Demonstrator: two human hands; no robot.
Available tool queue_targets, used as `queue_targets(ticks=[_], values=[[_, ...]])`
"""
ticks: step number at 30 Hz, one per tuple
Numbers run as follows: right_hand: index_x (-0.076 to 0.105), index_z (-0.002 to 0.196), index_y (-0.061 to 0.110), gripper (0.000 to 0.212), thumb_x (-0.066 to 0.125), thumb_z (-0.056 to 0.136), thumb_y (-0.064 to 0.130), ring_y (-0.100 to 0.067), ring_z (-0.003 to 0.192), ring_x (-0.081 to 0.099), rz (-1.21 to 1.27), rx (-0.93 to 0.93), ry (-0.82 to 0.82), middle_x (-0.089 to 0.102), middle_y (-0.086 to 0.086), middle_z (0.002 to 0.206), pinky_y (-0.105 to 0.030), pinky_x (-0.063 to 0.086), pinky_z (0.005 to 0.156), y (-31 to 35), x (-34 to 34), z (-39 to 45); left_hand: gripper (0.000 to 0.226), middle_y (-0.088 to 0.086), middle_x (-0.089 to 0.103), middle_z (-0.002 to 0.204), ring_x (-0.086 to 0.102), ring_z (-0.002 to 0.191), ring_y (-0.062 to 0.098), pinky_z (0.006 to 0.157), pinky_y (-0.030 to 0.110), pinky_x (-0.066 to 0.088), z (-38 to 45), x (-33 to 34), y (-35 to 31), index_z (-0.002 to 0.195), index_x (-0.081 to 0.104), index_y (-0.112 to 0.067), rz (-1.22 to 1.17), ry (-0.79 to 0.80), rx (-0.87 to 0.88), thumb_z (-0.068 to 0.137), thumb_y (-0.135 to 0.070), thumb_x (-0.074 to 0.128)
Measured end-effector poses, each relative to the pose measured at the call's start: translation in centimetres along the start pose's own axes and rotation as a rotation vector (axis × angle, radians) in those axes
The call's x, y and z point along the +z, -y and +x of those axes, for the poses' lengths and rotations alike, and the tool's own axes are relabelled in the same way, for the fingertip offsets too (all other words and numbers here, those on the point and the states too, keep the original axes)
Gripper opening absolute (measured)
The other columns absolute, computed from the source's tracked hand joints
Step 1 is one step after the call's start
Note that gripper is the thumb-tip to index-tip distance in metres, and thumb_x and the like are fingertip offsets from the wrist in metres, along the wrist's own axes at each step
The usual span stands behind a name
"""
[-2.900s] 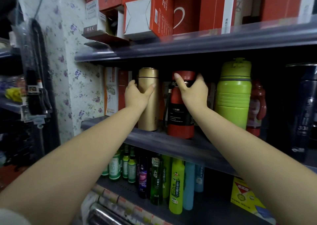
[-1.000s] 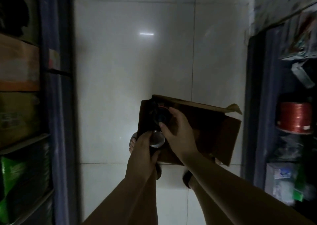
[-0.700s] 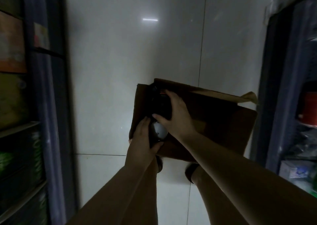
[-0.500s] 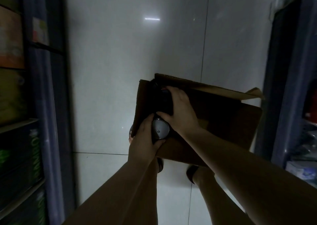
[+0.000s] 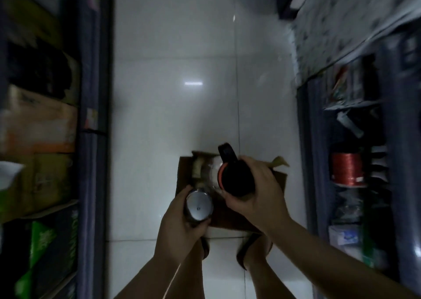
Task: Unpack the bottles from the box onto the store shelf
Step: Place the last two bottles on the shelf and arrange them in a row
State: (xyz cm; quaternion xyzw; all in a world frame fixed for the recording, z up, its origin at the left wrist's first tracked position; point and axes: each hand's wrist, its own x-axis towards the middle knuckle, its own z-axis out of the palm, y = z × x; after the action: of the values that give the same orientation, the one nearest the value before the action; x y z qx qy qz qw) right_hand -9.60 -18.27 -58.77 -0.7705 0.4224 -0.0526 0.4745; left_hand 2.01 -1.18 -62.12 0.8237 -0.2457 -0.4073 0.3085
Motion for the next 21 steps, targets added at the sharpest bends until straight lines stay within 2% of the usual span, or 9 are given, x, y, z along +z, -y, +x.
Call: queue_targets(ticks=[2, 5, 7, 10, 13, 15, 16, 19, 21], values=[[0.045, 0.129, 0.027, 0.074, 0.067, 0.063, 0.052, -0.001, 0.115, 0.048, 0.037, -0.001, -0.045, 0.053, 0.014, 0.121, -0.005, 0.036, 0.095, 3.8, -4.6, -1.6, 0.074, -0.017, 0.058, 0.124, 0.053, 0.115, -0.005, 0.095, 0.010, 0.043, -1.6, -2.7, -5.4, 0.127, 0.051, -0.031, -0.014, -0.015, 0.092, 0.058, -0.043, 0.077], [0.045, 0.130, 0.029, 0.076, 0.071, 0.061, 0.050, -0.004, 0.116, 0.052, 0.055, -0.025, -0.142, 0.054, 0.013, 0.123, -0.015, 0.044, 0.095, 9.7, -11.8, -4.2, 0.066, -0.022, 0.060, 0.115, 0.056, 0.108, -0.003, 0.087, 0.013, 0.047, -4.4, -7.1, -14.4, 0.117, 0.053, -0.043, -0.010, -0.031, 0.223, 0.056, -0.041, 0.077], [0.044, 0.129, 0.033, 0.075, 0.070, 0.061, 0.049, 0.008, 0.114, 0.048, 0.049, -0.070, -0.214, 0.052, 0.017, 0.122, -0.007, 0.041, 0.093, 14.0, -16.8, -5.8, 0.065, -0.023, 0.059, 0.113, 0.056, 0.107, -0.002, 0.085, 0.014, 0.047, -6.7, -10.2, -20.4, 0.114, 0.052, -0.050, 0.000, -0.031, 0.333, 0.056, -0.038, 0.078], [0.043, 0.125, 0.038, 0.071, 0.068, 0.060, 0.048, 0.025, 0.110, 0.040, 0.024, -0.148, -0.339, 0.049, 0.026, 0.118, 0.003, 0.033, 0.088, 20.4, -24.3, -8.8, 0.061, -0.020, 0.058, 0.113, 0.058, 0.106, 0.000, 0.083, 0.019, 0.049, -10.2, -14.3, -28.6, 0.112, 0.055, -0.043, 0.001, -0.038, 0.456, 0.056, -0.038, 0.079], [0.048, 0.117, 0.041, 0.064, 0.067, 0.057, 0.048, 0.017, 0.103, 0.052, 0.025, -0.227, -0.492, 0.054, 0.028, 0.112, 0.001, 0.037, 0.087, 26.6, -31.4, -11.7, 0.061, -0.021, 0.059, 0.113, 0.059, 0.105, 0.001, 0.079, 0.014, 0.049, -13.1, -18.0, -36.1, 0.110, 0.057, -0.042, -0.034, -0.041, 0.574, 0.053, -0.045, 0.080], [0.052, 0.115, 0.039, 0.062, 0.068, 0.055, 0.047, 0.007, 0.102, 0.059, 0.051, -0.281, -0.597, 0.060, 0.026, 0.110, -0.008, 0.044, 0.089, 30.2, -35.4, -13.7, 0.063, -0.024, 0.062, 0.114, 0.061, 0.106, -0.001, 0.084, 0.015, 0.049, -14.7, -20.1, -40.9, 0.110, 0.060, -0.045, -0.084, -0.040, 0.644, 0.051, -0.040, 0.082], [0.054, 0.114, 0.040, 0.061, 0.069, 0.055, 0.047, 0.006, 0.103, 0.060, 0.070, -0.317, -0.649, 0.062, 0.027, 0.110, -0.012, 0.046, 0.089, 31.9, -37.4, -14.7, 0.065, -0.025, 0.064, 0.113, 0.062, 0.105, -0.002, 0.086, 0.015, 0.049, -15.4, -21.1, -43.3, 0.111, 0.060, -0.045, -0.125, -0.031, 0.680, 0.051, -0.036, 0.082], [0.052, 0.109, 0.043, 0.056, 0.069, 0.057, 0.050, 0.019, 0.101, 0.056, 0.108, -0.420, -0.784, 0.063, 0.035, 0.102, -0.003, 0.042, 0.082, 36.6, -42.8, -17.5, 0.064, -0.019, 0.068, 0.109, 0.066, 0.100, 0.002, 0.088, 0.016, 0.049, -17.5, -23.7, -50.1, 0.112, 0.060, -0.034, -0.222, -0.006, 0.785, 0.051, -0.033, 0.081], [0.055, 0.103, 0.045, 0.048, 0.071, 0.059, 0.057, 0.016, 0.098, 0.058, 0.174, -0.473, -0.881, 0.065, 0.032, 0.096, -0.006, 0.045, 0.078, 39.8, -45.8, -19.3, 0.063, -0.015, 0.069, 0.107, 0.066, 0.100, 0.005, 0.087, 0.016, 0.049, -18.9, -25.3, -54.4, 0.111, 0.060, -0.030, -0.278, 0.016, 0.862, 0.052, -0.036, 0.081]])
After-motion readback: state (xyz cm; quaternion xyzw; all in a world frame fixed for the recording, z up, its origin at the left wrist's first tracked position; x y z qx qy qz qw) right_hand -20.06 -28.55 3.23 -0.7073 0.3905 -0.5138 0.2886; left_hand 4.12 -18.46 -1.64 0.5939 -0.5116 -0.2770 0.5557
